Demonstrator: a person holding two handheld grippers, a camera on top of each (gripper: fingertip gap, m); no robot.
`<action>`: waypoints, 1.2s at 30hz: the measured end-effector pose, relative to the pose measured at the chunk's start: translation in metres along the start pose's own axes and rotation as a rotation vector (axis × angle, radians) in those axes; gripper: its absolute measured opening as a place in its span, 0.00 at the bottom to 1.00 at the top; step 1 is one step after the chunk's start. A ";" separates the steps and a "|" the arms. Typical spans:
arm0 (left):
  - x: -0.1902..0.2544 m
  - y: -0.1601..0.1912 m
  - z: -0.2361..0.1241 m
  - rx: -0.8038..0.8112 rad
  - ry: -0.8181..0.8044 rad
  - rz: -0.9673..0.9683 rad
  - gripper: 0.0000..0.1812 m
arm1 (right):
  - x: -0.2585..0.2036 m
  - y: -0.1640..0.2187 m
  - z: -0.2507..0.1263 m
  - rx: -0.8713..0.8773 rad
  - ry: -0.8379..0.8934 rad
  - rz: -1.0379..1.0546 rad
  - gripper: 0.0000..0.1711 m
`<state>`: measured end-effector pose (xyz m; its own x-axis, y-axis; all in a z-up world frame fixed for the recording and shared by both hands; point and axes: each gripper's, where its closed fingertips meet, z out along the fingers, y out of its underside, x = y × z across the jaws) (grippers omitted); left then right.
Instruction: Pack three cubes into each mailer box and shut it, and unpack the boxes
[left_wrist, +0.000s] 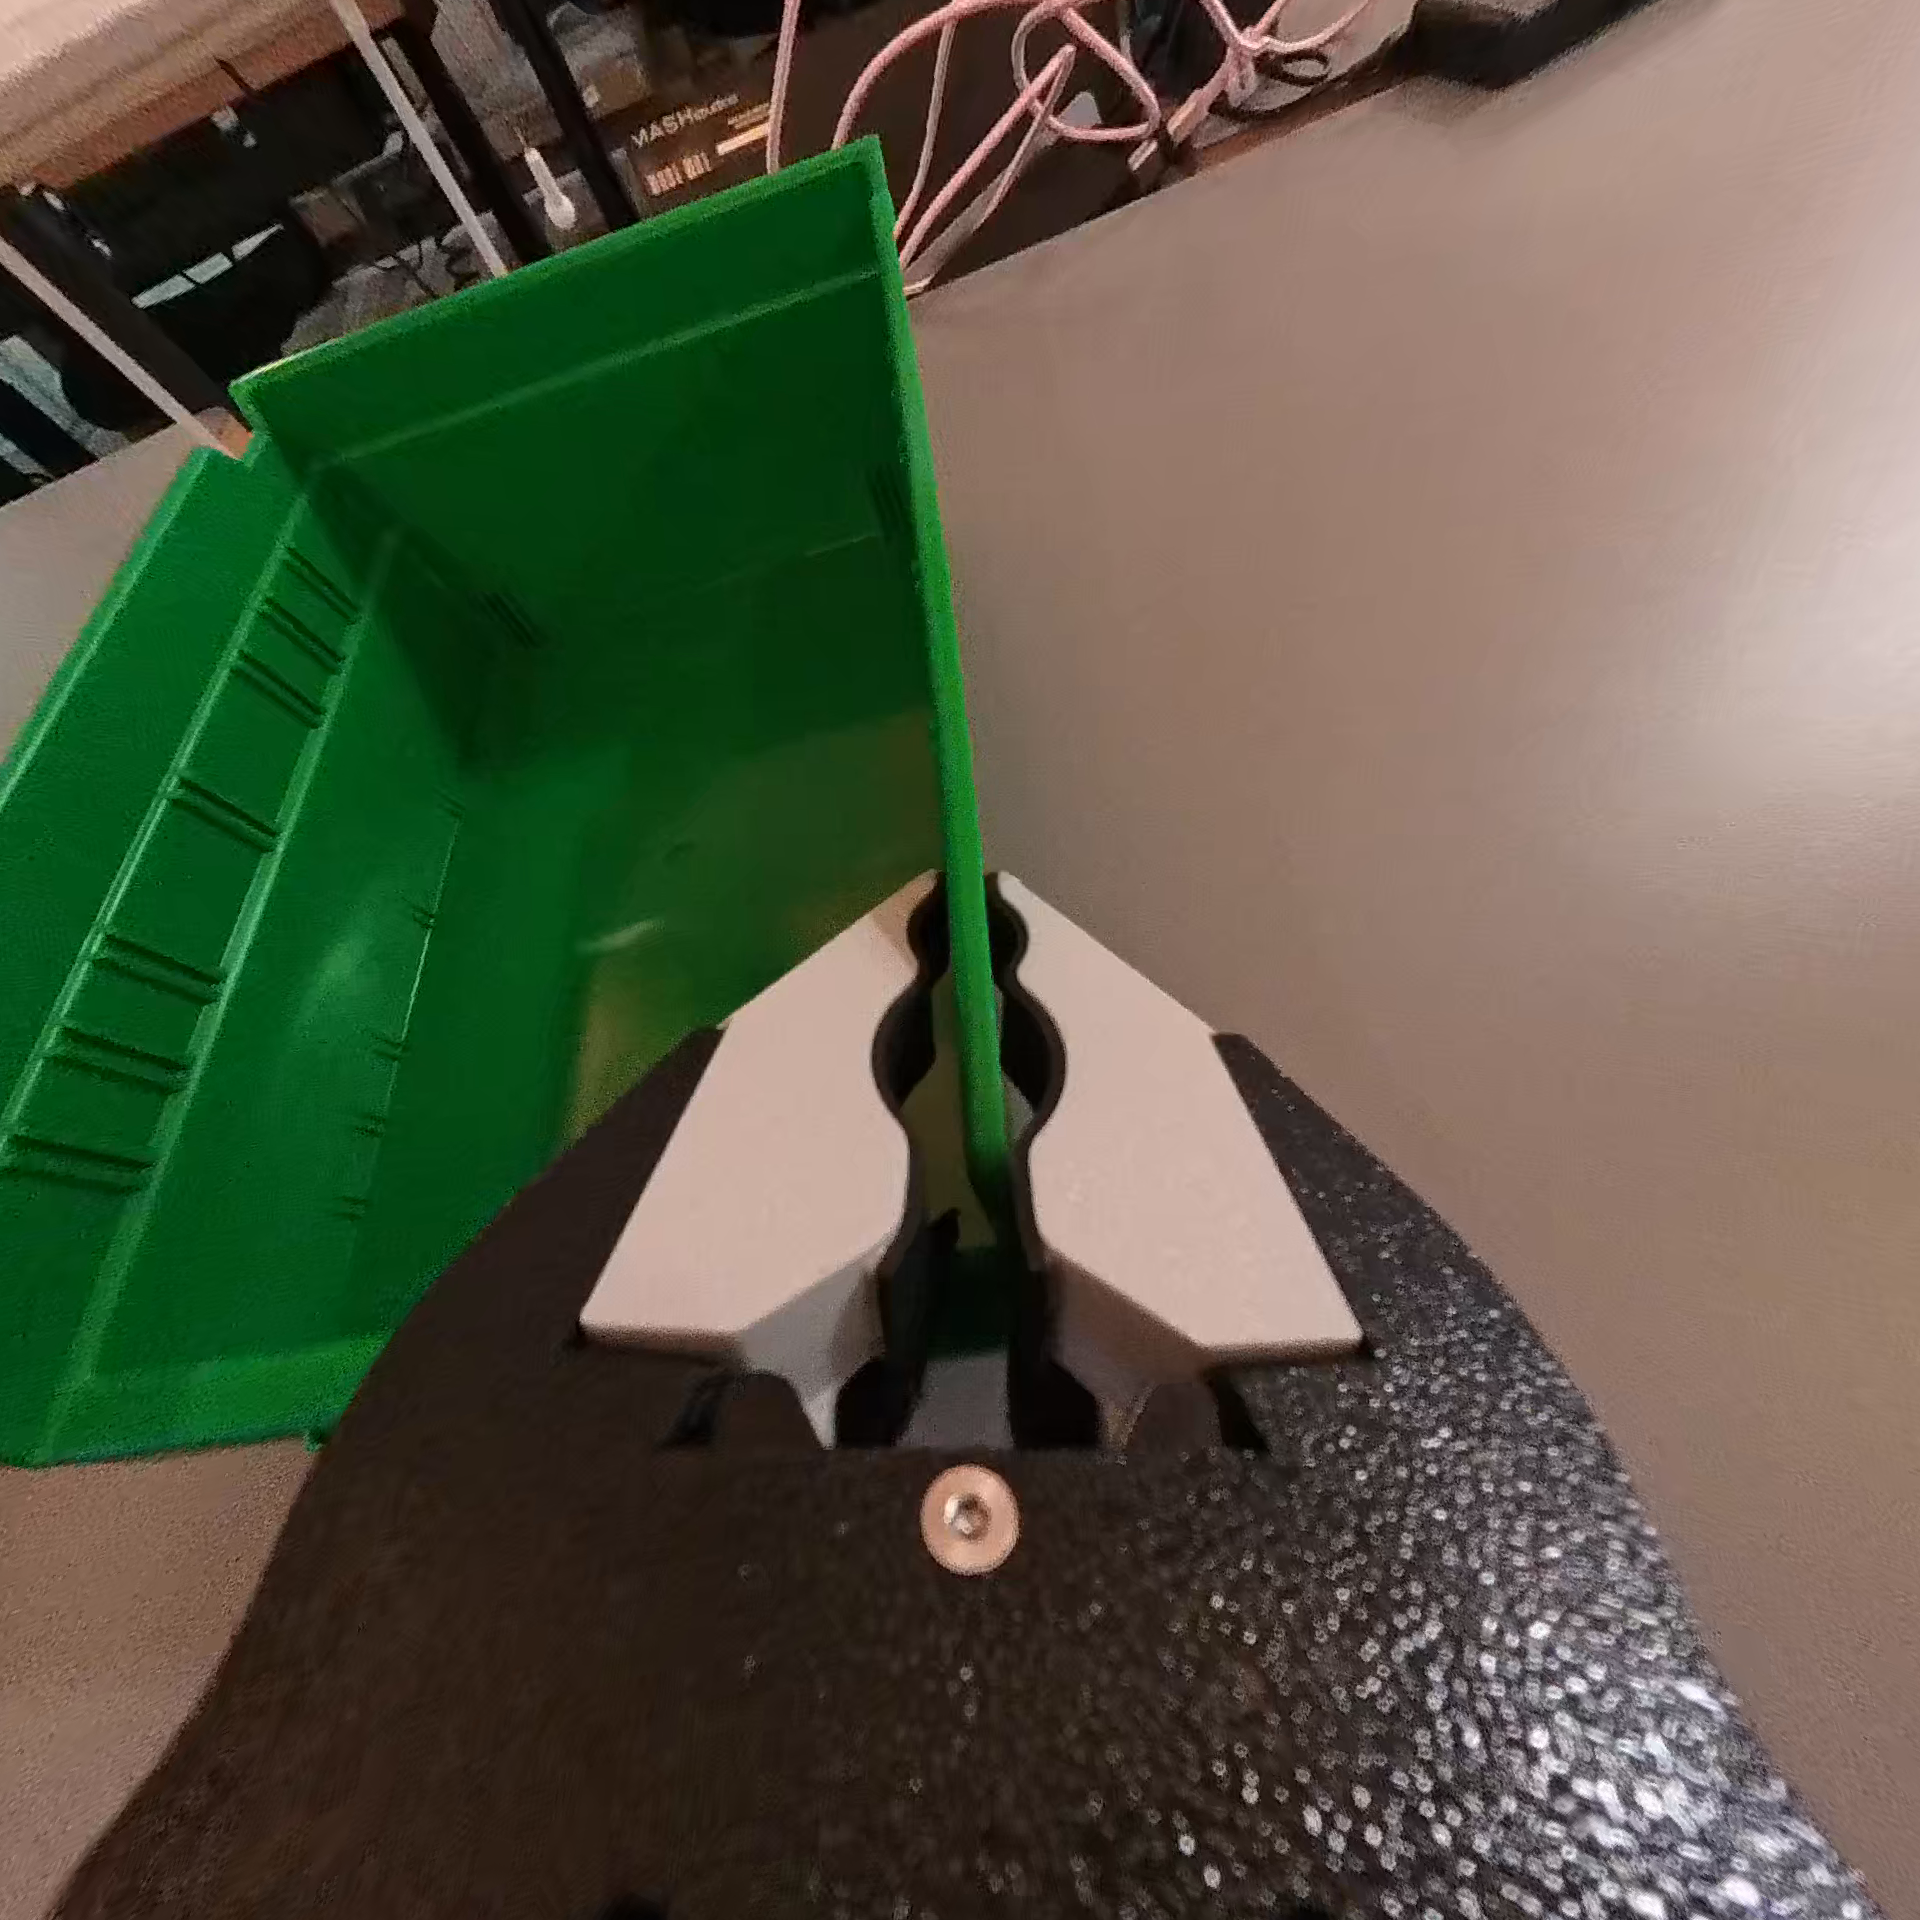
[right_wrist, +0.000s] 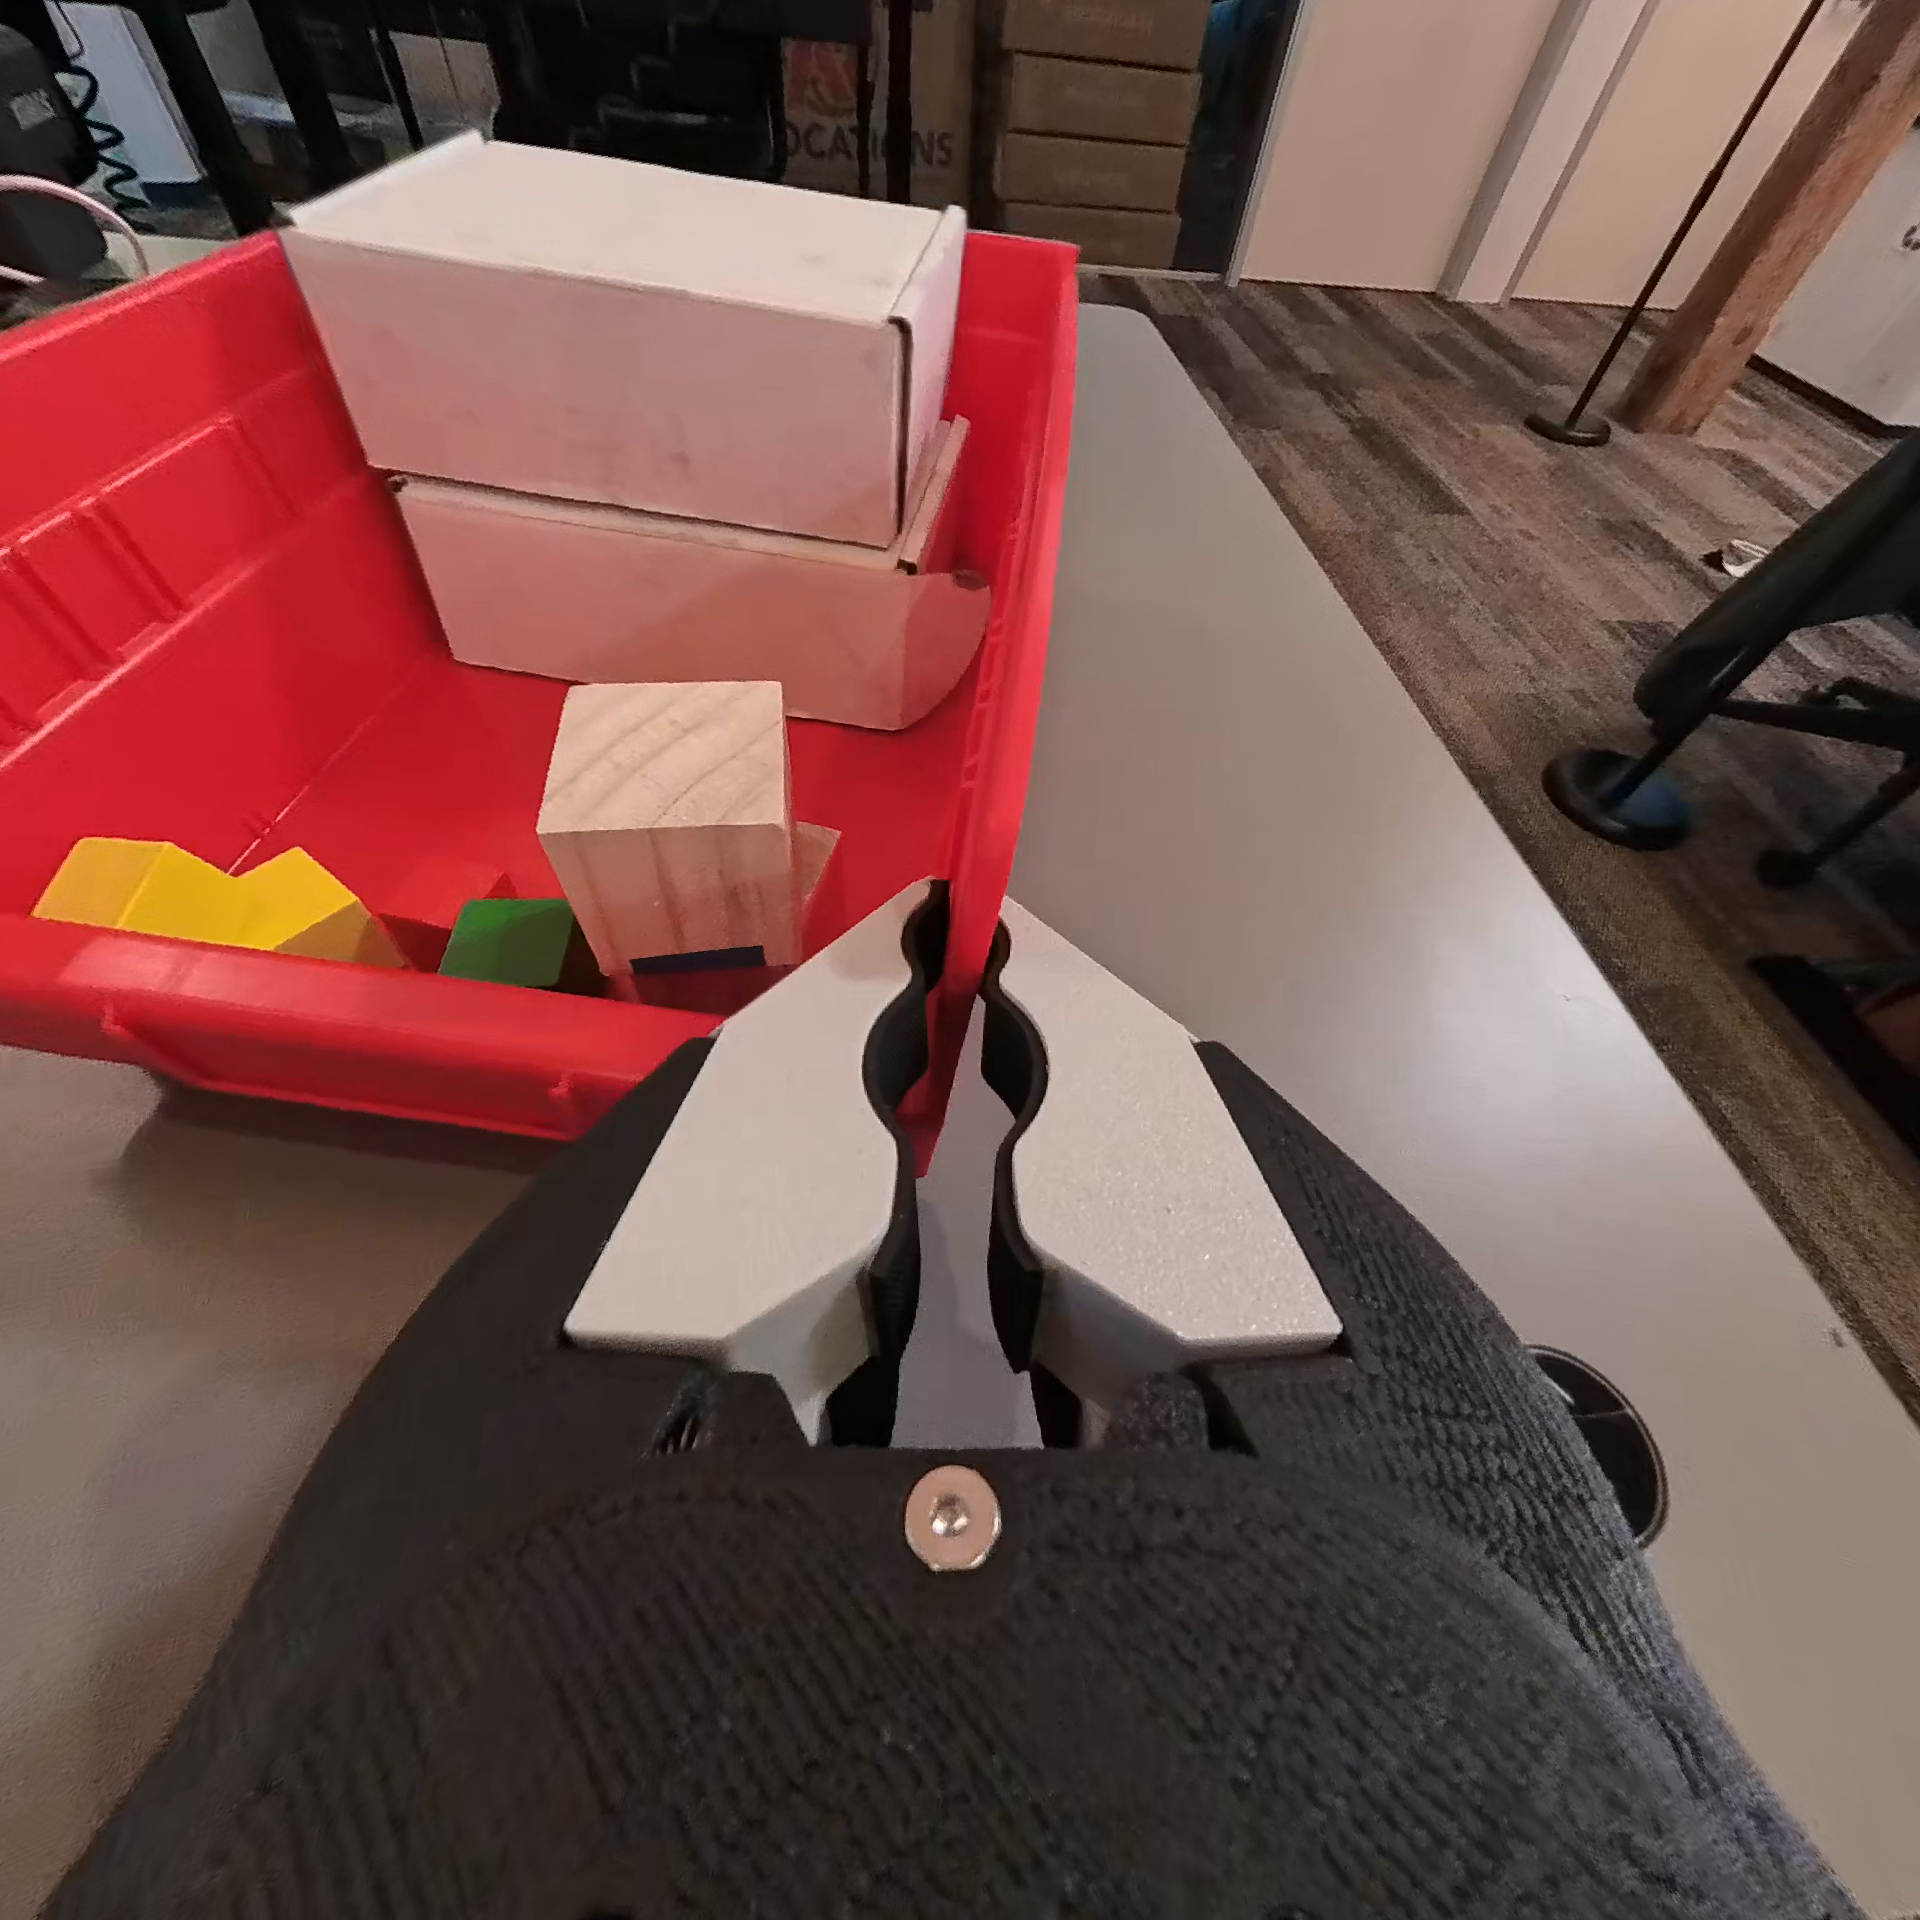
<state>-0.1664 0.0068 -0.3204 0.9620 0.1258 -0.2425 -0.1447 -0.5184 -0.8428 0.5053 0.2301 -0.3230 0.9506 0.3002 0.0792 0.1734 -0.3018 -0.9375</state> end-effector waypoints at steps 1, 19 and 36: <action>0.000 0.000 0.000 0.001 -0.001 -0.001 0.02 | -0.002 0.000 0.000 -0.001 -0.003 -0.001 0.01; -0.021 -0.002 -0.057 0.171 -0.136 0.030 0.03 | -0.086 -0.011 0.006 0.024 -0.143 -0.022 0.02; -0.031 -0.046 -0.098 0.511 -0.174 -0.014 0.02 | -0.316 -0.039 0.025 0.065 -0.353 -0.052 0.01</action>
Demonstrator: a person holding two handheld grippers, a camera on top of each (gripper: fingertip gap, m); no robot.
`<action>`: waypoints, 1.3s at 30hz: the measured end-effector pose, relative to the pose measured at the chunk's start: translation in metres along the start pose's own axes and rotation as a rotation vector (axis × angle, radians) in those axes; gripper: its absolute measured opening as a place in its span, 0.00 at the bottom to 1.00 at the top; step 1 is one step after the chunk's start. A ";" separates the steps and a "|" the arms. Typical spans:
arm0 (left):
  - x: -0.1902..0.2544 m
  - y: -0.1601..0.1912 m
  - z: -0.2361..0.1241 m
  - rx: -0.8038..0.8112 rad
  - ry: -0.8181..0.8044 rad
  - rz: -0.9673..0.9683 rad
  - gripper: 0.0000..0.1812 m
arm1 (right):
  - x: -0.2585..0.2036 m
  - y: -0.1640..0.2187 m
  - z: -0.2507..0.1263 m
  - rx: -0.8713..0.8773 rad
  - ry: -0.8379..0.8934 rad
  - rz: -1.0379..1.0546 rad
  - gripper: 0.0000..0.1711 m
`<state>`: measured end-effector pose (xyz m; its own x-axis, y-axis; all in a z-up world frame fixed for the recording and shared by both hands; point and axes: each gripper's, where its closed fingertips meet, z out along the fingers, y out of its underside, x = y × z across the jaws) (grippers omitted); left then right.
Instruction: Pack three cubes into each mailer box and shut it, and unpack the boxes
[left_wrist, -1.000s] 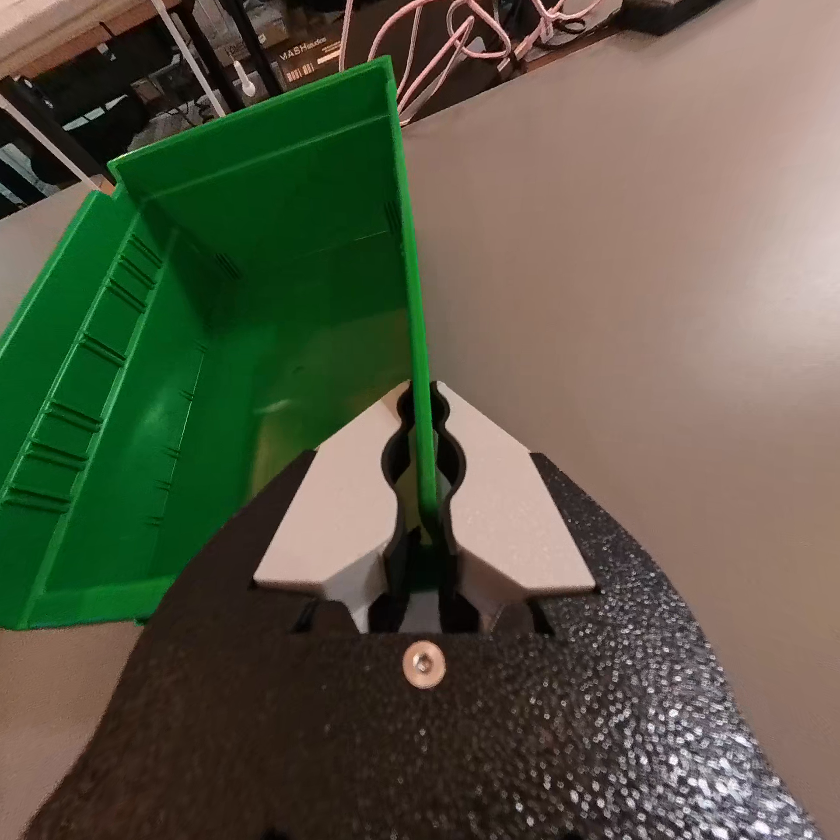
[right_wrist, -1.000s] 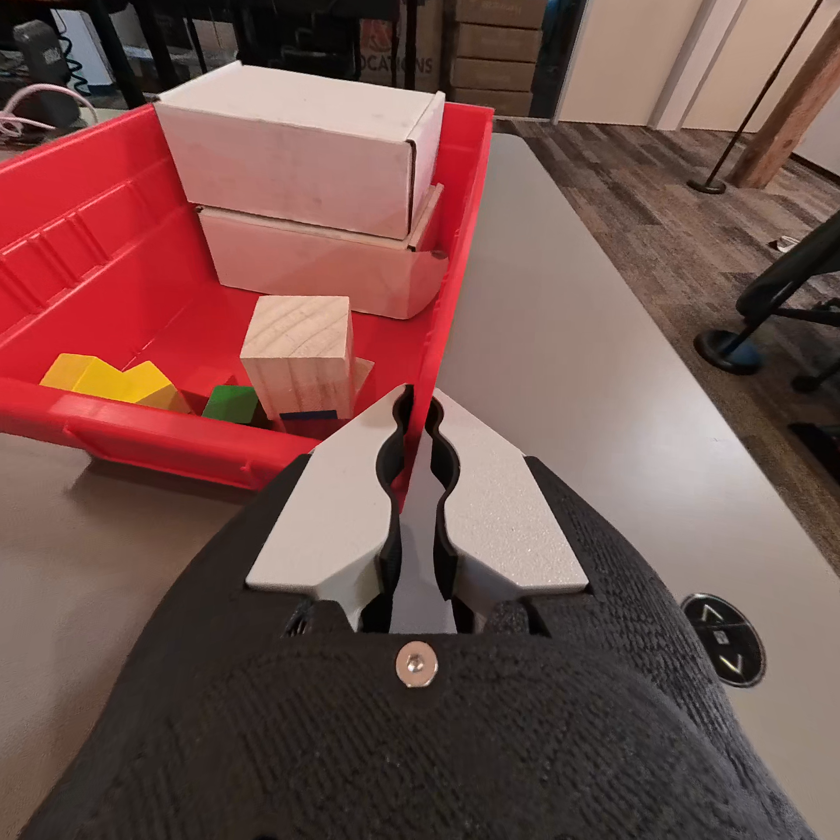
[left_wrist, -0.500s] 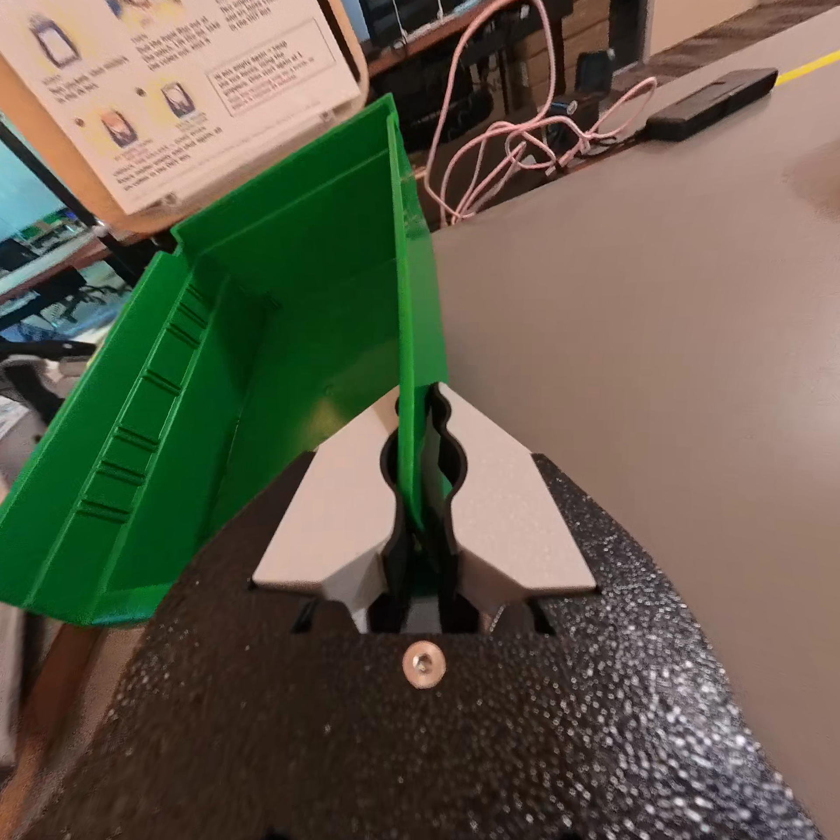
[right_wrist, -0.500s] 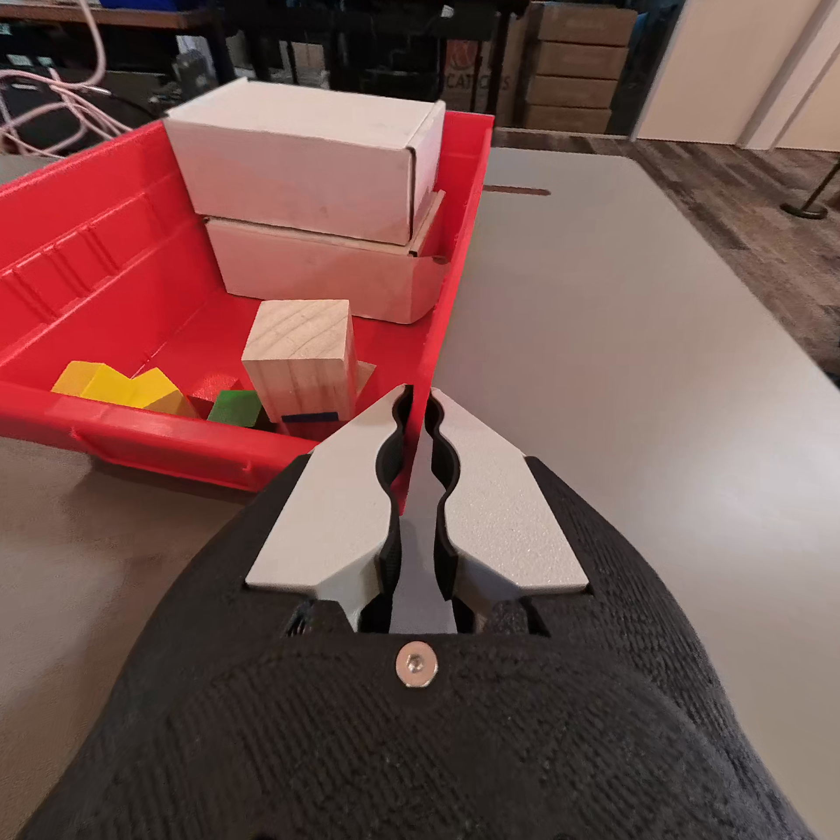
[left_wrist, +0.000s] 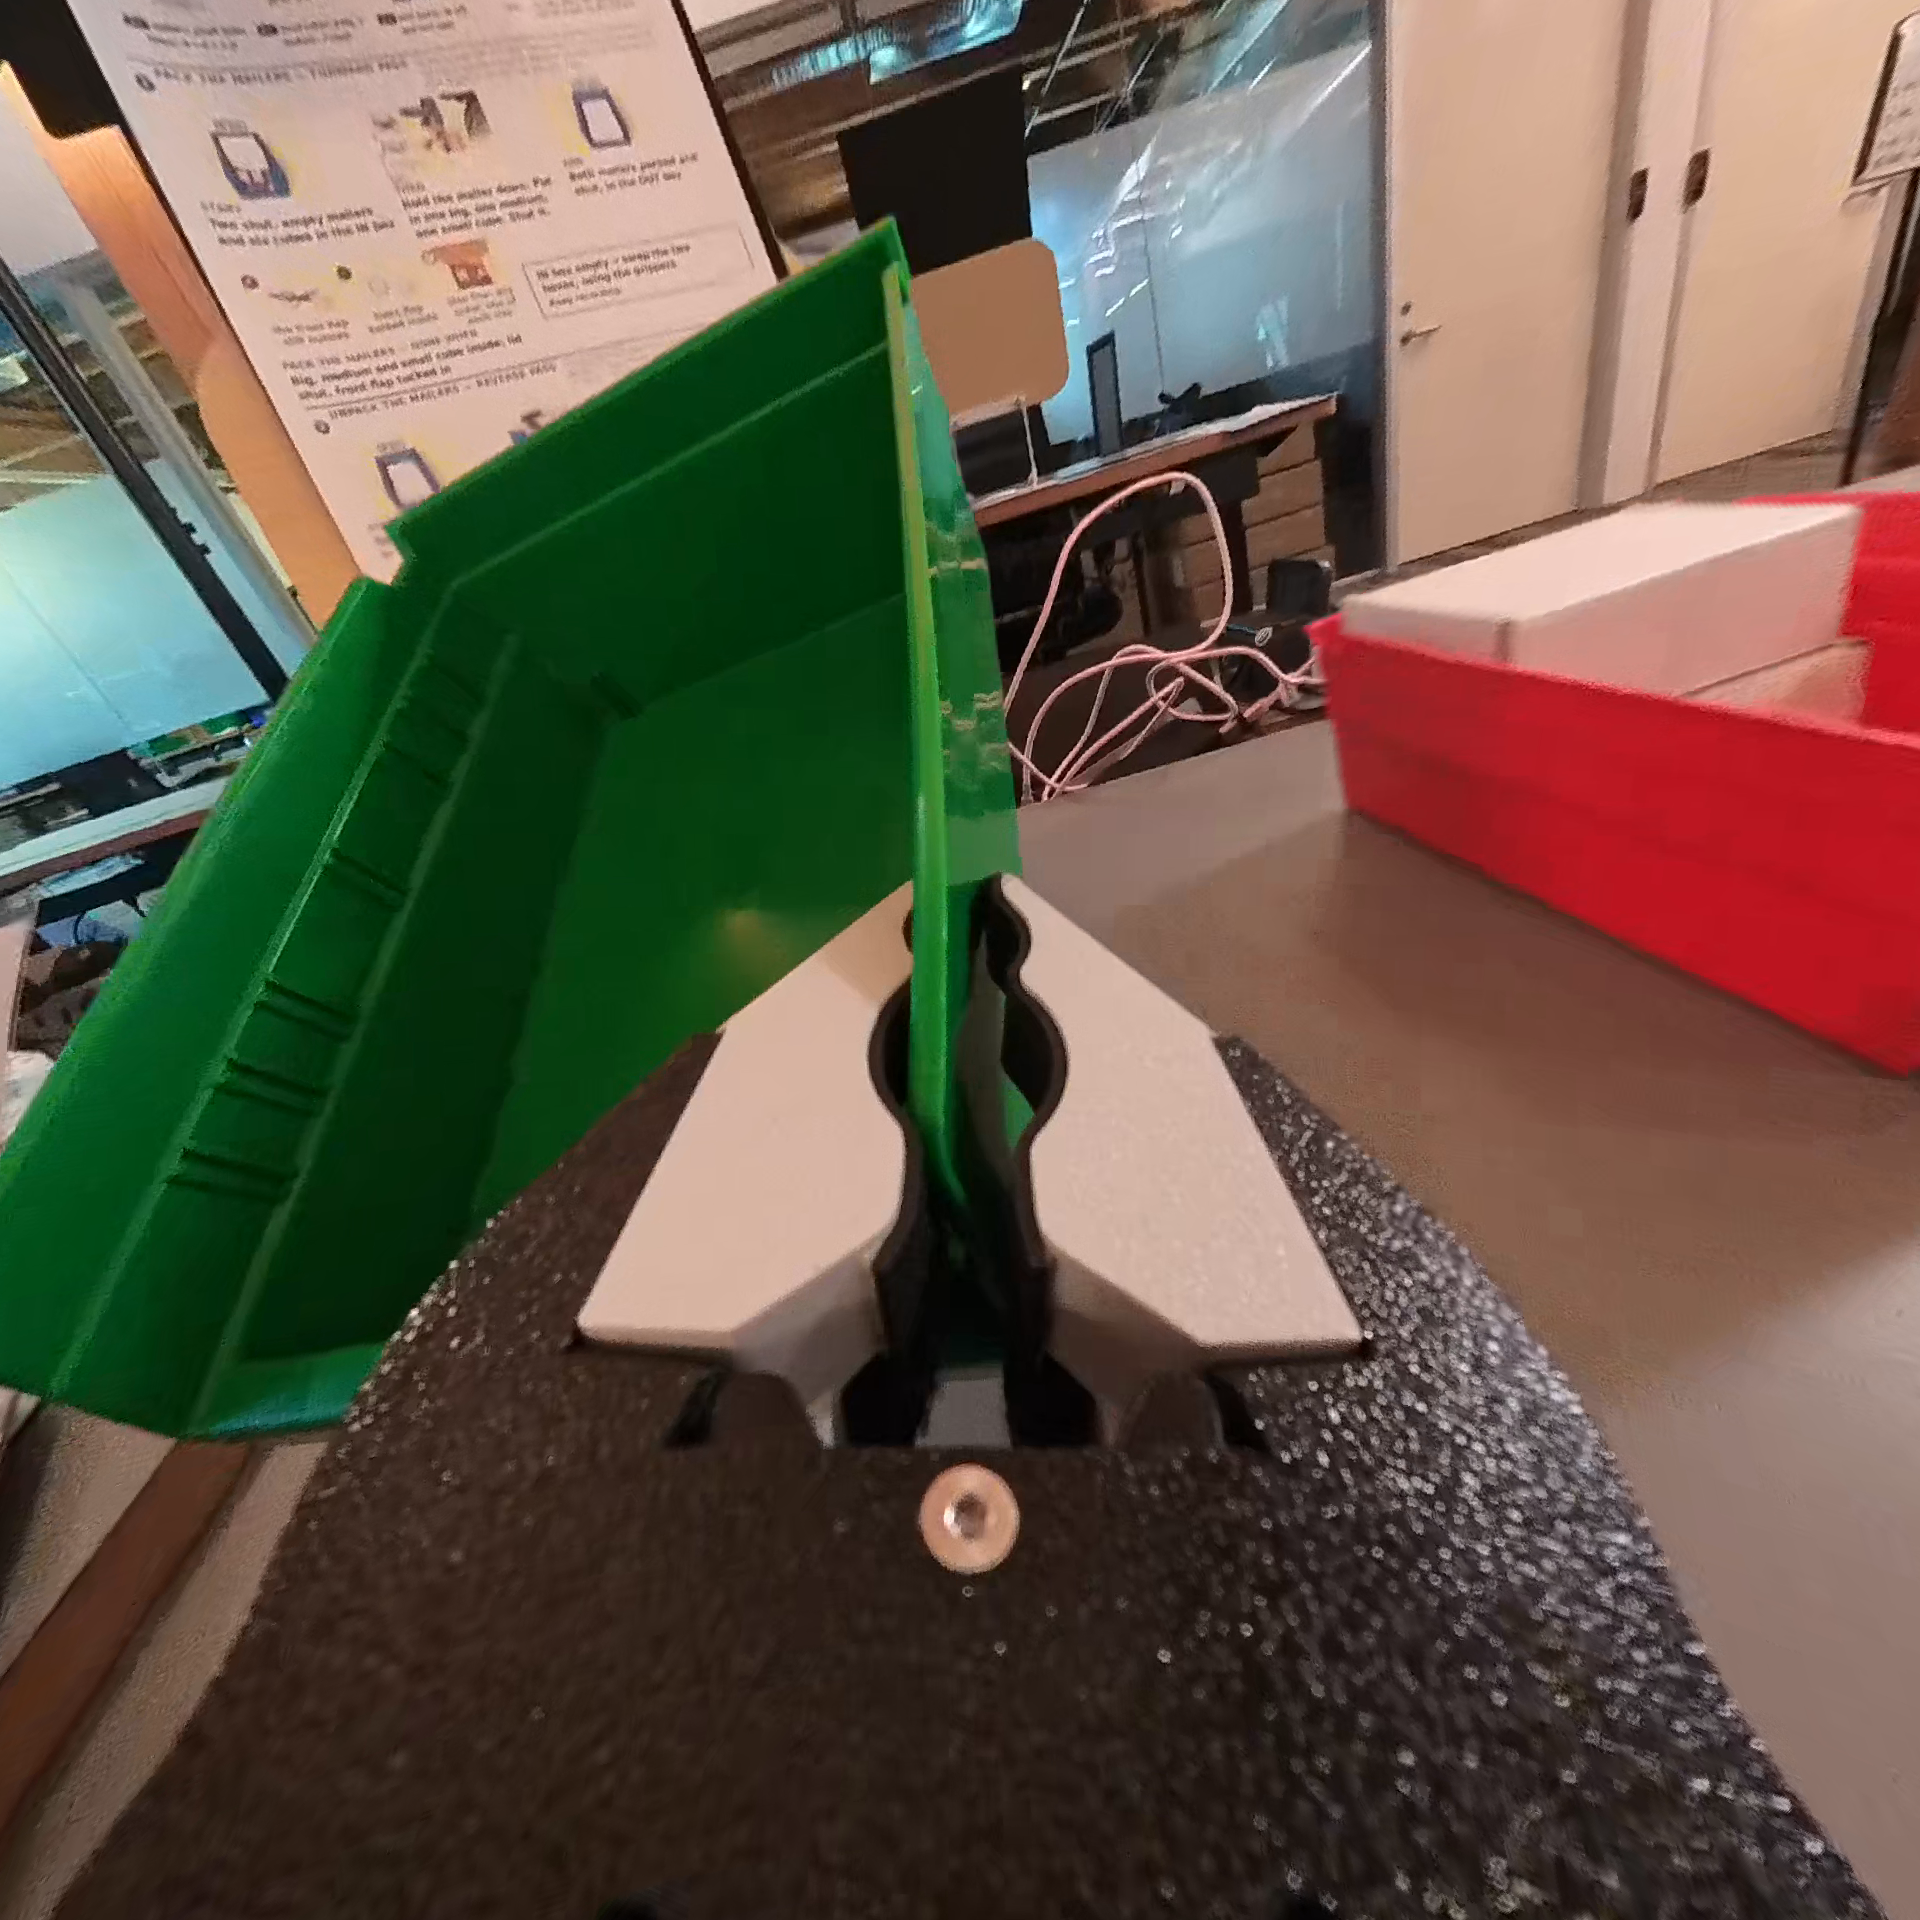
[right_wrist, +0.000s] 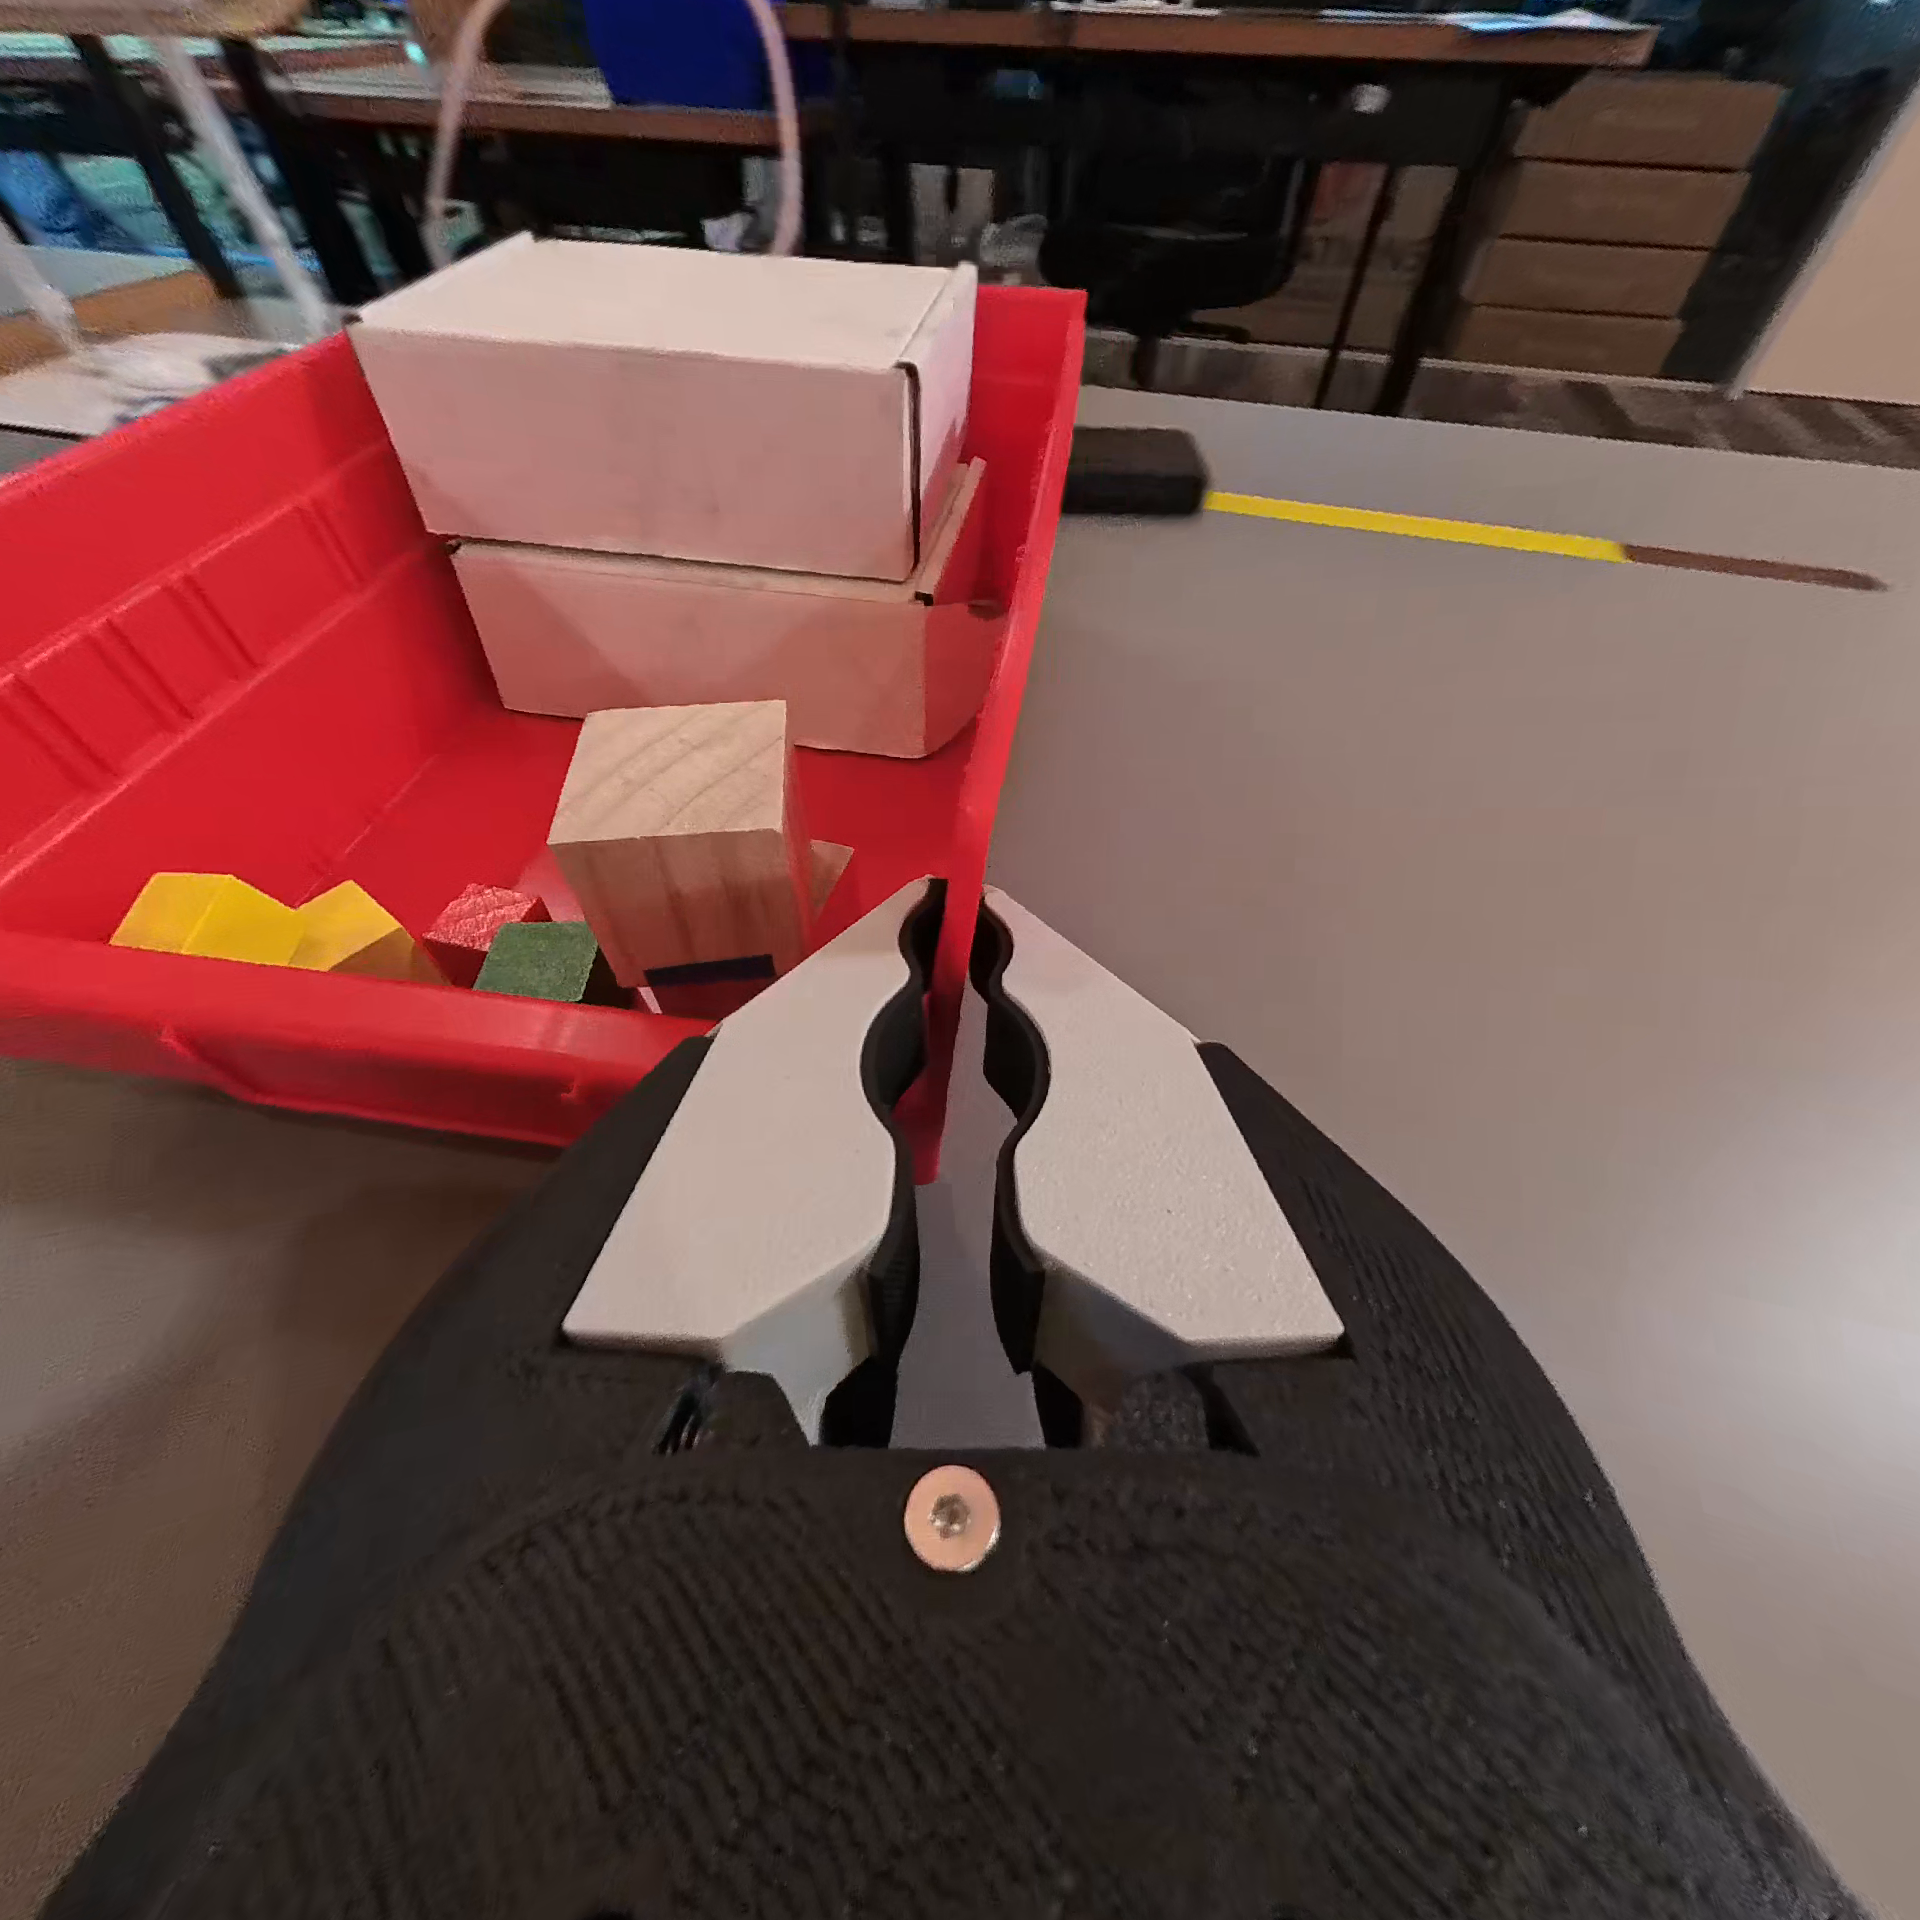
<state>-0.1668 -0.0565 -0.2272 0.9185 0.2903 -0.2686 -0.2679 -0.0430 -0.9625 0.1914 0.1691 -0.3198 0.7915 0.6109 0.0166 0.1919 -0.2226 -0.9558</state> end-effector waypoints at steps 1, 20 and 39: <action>-0.001 -0.002 0.000 0.009 0.003 0.005 0.03 | -0.018 -0.002 0.006 0.002 -0.021 -0.004 0.02; -0.049 -0.011 -0.044 0.121 -0.122 0.064 0.02 | -0.286 -0.025 0.054 0.037 -0.304 -0.159 0.06; 0.032 -0.107 -0.065 0.320 0.044 0.205 0.02 | -0.131 -0.113 -0.054 0.706 -0.047 -0.247 0.26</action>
<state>-0.0902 -0.1048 -0.1350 0.8459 0.2653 -0.4627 -0.5186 0.2064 -0.8297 0.0976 0.0735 -0.1983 0.7452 0.6151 0.2577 -0.0696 0.4560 -0.8872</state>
